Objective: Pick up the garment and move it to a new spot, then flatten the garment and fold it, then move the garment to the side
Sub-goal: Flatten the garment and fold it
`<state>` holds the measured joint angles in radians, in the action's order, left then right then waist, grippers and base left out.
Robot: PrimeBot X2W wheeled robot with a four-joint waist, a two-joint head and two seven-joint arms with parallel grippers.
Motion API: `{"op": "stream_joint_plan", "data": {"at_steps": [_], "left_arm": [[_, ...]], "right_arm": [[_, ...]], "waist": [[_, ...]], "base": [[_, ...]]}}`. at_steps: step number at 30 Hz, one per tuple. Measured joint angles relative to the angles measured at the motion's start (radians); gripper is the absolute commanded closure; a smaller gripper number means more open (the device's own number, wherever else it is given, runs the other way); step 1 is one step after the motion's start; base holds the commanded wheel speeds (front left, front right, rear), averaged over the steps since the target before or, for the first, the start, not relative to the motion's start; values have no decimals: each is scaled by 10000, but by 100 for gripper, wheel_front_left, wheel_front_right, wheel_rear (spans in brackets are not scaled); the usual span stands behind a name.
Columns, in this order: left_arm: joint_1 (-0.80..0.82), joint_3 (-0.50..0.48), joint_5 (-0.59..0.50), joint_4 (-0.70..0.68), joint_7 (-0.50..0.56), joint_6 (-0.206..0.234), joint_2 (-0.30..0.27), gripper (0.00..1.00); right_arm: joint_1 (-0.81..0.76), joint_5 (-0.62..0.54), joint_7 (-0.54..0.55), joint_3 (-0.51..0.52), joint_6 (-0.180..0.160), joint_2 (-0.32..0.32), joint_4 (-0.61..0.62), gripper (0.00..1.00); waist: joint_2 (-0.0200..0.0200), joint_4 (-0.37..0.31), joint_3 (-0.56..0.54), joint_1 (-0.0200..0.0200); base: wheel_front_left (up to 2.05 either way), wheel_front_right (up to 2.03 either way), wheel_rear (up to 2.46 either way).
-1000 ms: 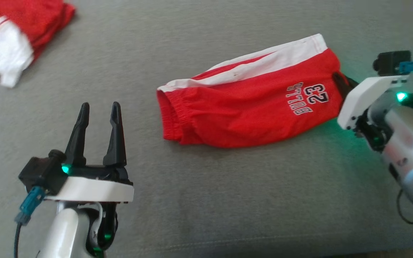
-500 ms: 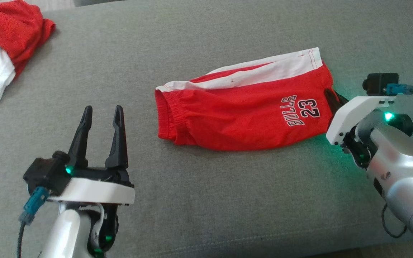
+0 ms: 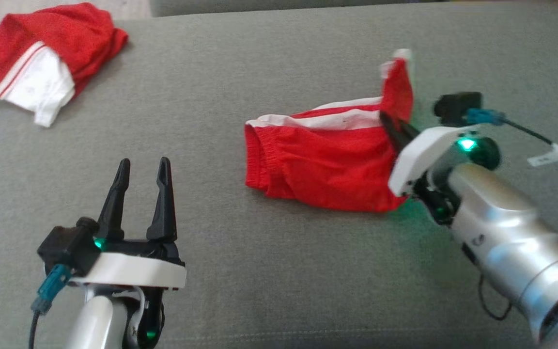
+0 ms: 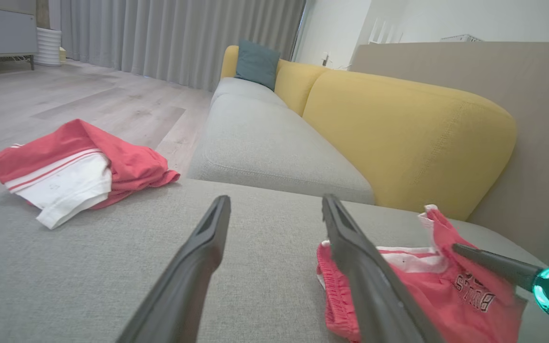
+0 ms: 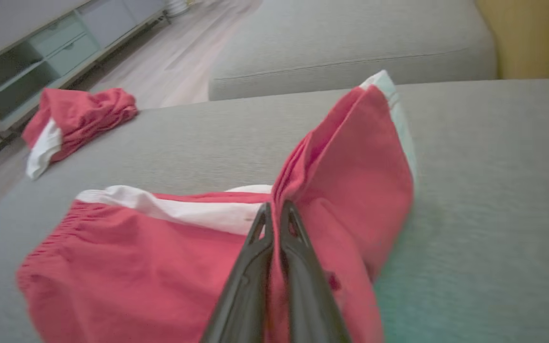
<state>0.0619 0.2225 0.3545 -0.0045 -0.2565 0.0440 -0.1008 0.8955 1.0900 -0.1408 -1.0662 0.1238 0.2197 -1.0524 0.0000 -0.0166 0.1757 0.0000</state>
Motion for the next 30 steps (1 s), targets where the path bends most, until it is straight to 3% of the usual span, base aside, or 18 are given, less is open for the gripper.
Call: {"op": "stream_joint_plan", "data": {"at_steps": [13, 26, 28, 29, 30], "left_arm": [[-188, -13, 0, -35, 0, -4, 77, 0], [-185, -75, 0, -61, 0, -17, 153, 0], [-183, -81, 0, -59, 0, -84, 169, 0], [-183, -79, -2, -59, 0, -96, 178, 0], [-182, -81, -2, -56, 0, -98, 186, 0]], "right_arm": [[-25, -458, 435, -732, 0, -840, 1588, 100], [-512, -796, 809, -970, 0, -1074, 1902, 100], [-512, -798, 807, -951, 0, -1135, 1967, 45], [-512, -798, 803, -934, 0, -1158, 1988, 9], [-513, -798, 794, -907, 0, -1166, 2011, 0]], "waist": [[0, 861, -162, 0], [0, 893, -62, 0], [0, 858, -52, 0], [0, 841, -46, 0], [0, 826, -39, 0]], "base": [[0, 0, 0], [0, 0, 0], [0, 0, 0], [0, 0, 0], [0, 0, 0]]}}
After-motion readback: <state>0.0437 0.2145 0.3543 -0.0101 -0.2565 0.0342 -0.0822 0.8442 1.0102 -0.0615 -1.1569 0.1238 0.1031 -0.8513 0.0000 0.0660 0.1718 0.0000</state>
